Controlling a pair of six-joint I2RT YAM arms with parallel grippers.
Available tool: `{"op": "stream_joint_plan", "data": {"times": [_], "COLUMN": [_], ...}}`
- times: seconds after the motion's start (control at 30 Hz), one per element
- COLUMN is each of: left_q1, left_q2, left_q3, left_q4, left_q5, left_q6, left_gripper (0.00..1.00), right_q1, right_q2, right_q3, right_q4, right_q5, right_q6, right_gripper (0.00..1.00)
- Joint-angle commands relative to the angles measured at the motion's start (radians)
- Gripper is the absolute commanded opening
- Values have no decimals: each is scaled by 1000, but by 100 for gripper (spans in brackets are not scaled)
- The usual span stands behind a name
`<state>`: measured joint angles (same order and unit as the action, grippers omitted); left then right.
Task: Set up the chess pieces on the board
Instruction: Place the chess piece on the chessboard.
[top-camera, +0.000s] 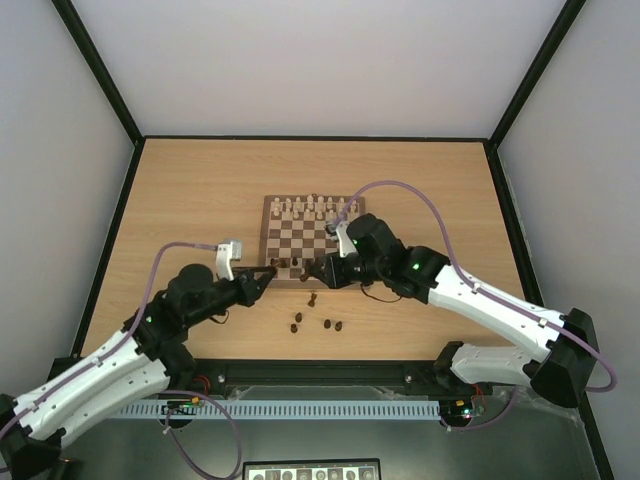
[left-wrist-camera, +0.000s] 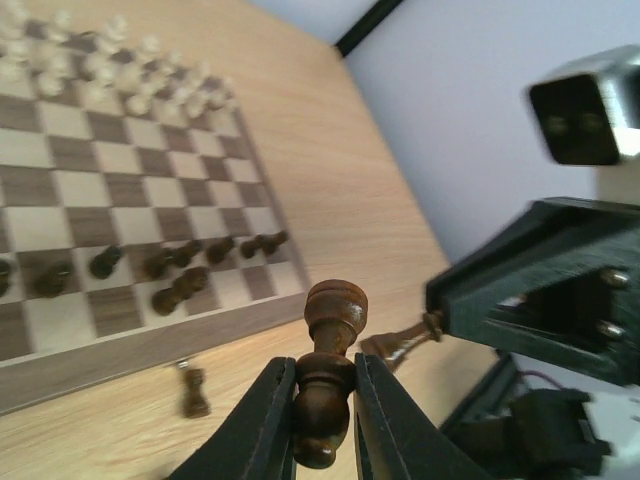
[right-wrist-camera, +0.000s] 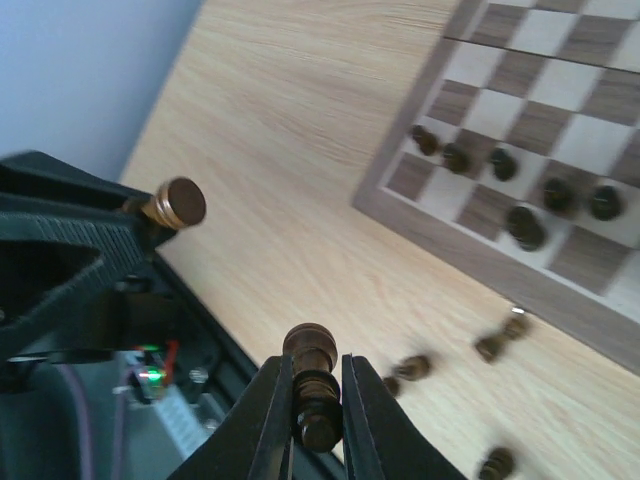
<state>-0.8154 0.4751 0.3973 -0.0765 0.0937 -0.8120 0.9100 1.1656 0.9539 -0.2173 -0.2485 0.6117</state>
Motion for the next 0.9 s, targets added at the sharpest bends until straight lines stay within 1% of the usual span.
{"op": "stream_joint_plan", "data": {"times": [0.0,0.1,0.17,0.37,0.5,0.6,0.87], "left_q1": [-4,-10,-25,-32,-33,-32,-32], "left_q2": [193,360,451,592,633,654,673], "left_q3": [147,268,335,436,451,455,460], "left_q4": [-236,-311,-380,-509,-560,-581,-593], "left_q5": [-92,-80,-109,-125,-125,-131,-140], "left_q6": [65,105,128,179,197,207,231], "left_gripper": [16,16,16,18,18,18,18], "right_q1": [-1,-2,0,1,4,11,59], "right_q2": [30,62,77,119,157,196,333], "right_q3": [79,129,155,182,146,128,188], "right_q4": [-199,-293,-342,-433,-422,-392,-364], "right_q5": [162,224,266,441,514,527,573], "right_q6": [-82,-115,-138,-174,-182,-182,-176], "right_gripper": [13,13,13,13,12,12,12]}}
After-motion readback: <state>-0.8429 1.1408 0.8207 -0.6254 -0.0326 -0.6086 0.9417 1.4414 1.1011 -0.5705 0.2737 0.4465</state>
